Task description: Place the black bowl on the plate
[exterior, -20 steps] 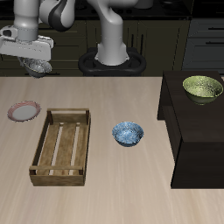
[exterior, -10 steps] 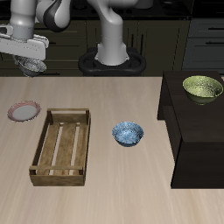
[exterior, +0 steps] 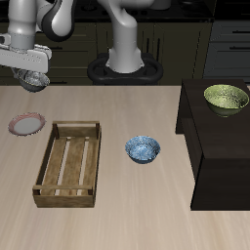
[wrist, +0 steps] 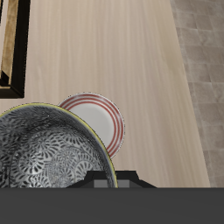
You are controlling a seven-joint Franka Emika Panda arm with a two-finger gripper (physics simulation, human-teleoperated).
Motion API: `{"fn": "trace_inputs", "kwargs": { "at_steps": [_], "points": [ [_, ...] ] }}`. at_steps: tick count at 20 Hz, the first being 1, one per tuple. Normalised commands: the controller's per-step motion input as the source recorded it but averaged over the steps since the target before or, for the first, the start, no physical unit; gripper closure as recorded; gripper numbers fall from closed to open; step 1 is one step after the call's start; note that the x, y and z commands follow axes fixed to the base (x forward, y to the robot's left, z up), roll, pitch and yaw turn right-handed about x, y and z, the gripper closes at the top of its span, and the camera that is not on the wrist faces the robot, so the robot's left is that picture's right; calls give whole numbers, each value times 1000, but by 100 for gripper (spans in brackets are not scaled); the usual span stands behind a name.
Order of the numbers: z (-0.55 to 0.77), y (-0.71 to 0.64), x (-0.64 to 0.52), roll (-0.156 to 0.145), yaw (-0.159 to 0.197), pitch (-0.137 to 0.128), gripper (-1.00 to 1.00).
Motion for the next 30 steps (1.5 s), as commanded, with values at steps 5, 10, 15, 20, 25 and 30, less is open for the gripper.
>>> {"fn": "trace_inputs", "kwargs": {
  "at_steps": [5, 10, 15, 20, 25, 30],
  "points": [
    [-144, -73, 194, 8, -43, -6, 100],
    [-304, -30, 224, 19, -11, 18, 100],
    [-253, 30, 100, -2, -23, 38, 100],
    [-265, 58, 29, 15, -13, 35, 100],
    [-204, 39, 47, -2, 7, 5, 100],
    [-116, -26, 127, -9, -11, -1, 100]
  ]
}}
